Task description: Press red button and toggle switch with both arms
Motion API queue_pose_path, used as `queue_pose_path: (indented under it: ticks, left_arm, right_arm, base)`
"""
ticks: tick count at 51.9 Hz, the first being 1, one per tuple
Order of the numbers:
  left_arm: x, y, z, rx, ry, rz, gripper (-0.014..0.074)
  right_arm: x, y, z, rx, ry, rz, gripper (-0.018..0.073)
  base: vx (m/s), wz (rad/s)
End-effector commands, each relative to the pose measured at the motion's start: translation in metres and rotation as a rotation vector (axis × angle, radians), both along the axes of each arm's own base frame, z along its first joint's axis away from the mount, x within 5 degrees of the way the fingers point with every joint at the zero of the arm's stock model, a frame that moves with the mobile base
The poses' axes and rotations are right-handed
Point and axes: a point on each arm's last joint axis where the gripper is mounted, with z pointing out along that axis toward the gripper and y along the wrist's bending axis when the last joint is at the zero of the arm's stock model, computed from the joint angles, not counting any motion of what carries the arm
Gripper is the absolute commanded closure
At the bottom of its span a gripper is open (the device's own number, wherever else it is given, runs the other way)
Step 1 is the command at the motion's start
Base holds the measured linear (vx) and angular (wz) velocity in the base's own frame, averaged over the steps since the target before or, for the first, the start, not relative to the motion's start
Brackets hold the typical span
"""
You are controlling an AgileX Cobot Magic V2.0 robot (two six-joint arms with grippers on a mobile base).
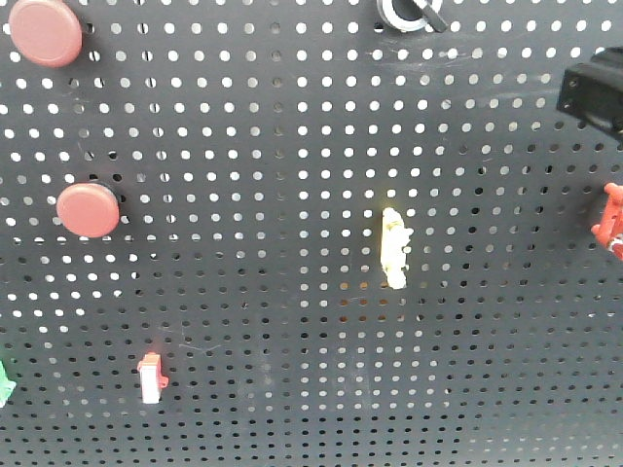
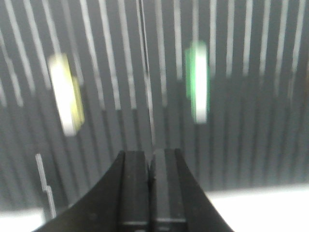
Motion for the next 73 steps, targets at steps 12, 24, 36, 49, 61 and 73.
queue_pose_path:
  ticks: [12, 24, 36, 49, 61, 73]
  left_arm:
    - [-0.003, 0.0, -0.016, -0.03, -0.083, -0.006, 0.0594]
    - [-0.003, -0.001, -0.014, -0.033, -0.098, -0.007, 0.0594]
    - [-0.003, -0.001, -0.014, -0.033, -0.098, -0.007, 0.0594]
    - [-0.003, -0.001, -0.014, -0.033, -0.098, -0.007, 0.0594]
    - [-0.003, -0.001, -0.014, -0.033, -0.098, -0.007, 0.0594]
    - [-0.003, -0.001, -0.014, -0.033, -0.098, -0.007, 0.0594]
  right_arm:
    - [-0.006, -0.003, 0.014, 0.035, -0.096, 0.013, 0.0559]
    - [-0.006, -0.003, 0.014, 0.033, -0.093, 0.012, 0.0559]
    - [-0.006, -0.003, 0.014, 0.033, -0.093, 0.012, 0.0559]
    - [-0.006, -0.003, 0.014, 0.033, -0.093, 0.012, 0.0559]
    - [-0.014, -0.016, 0.009, 0.011, -0.04, -0.037, 0.0559]
    - [-0.035, -0.062, -0.054, 0.058, -0.058, -0.294, 0.0559]
  base:
    - [0.0, 0.0]
    - [0.0, 0.0]
    - [0.0, 0.0]
    - [0.0, 0.0]
    - [0.0, 0.0]
    - [0.0, 0.0]
